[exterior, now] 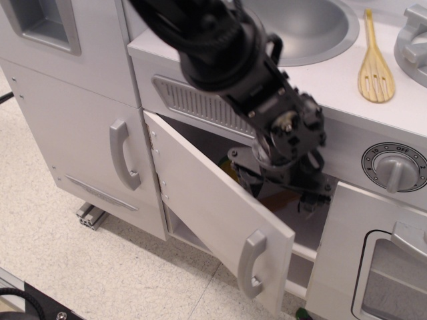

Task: Open cabinet

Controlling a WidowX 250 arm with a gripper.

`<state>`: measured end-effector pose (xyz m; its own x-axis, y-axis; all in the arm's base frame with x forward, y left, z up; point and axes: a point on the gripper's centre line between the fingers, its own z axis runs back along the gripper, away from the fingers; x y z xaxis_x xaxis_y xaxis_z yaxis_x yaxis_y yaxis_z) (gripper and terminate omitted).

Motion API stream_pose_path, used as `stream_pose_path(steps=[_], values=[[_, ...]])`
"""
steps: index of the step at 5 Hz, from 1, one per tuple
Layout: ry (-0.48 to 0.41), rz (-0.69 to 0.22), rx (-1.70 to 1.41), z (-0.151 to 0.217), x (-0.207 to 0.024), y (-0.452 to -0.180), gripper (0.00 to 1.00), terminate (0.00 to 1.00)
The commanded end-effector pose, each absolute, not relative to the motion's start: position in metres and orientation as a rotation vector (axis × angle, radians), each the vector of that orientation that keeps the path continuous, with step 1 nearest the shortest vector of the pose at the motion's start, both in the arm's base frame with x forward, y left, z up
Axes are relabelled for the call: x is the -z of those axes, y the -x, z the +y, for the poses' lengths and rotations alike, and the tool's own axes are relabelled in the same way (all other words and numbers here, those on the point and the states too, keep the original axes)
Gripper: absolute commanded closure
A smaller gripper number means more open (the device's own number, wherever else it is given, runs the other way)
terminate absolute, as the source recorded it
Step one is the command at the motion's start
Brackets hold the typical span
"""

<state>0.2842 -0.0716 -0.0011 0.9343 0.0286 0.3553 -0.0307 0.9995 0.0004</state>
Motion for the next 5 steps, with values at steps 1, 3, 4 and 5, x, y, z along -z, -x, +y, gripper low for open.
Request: stream_pose_path(steps=[1, 3, 4, 5], values=[[-0.055, -0.279, -0.085, -0.041, 0.014, -0.253, 0.0, 0.0], [-0.091, -0.233, -0.087, 0.013, 0.02, -0.219, 0.0, 0.0], [-0.121, -0.247, -0.08, 0.036, 0.017, -0.212, 0.0, 0.0], [-0.121, -0.247, -0.08, 0.036, 0.017, -0.212, 0.0, 0.0]])
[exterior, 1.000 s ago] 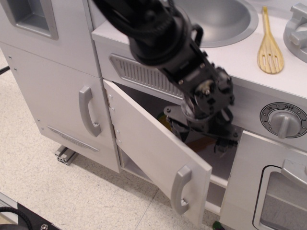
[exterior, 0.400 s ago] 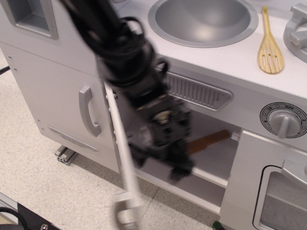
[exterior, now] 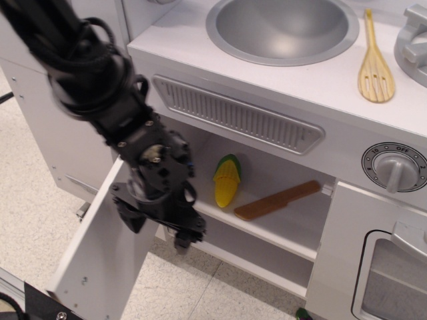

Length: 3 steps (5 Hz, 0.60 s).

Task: Open cabinet

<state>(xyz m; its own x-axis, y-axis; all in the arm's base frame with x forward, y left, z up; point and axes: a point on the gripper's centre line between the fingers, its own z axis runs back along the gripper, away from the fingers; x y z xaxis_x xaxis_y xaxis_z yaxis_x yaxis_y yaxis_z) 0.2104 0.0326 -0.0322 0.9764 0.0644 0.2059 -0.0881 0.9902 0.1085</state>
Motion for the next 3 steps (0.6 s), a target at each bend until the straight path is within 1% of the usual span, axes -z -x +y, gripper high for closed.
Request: stream_pose_path(steps=[1, 2, 3], values=[[-0.121, -0.247, -0.08, 0.0356, 0.0171, -0.2119, 0.0, 0.0], [-0.121, -0.247, -0.08, 0.0356, 0.0171, -0.2119, 0.0, 0.0], [-0.121, -0.247, -0.08, 0.0356, 0.0171, -0.2119, 0.0, 1.0]])
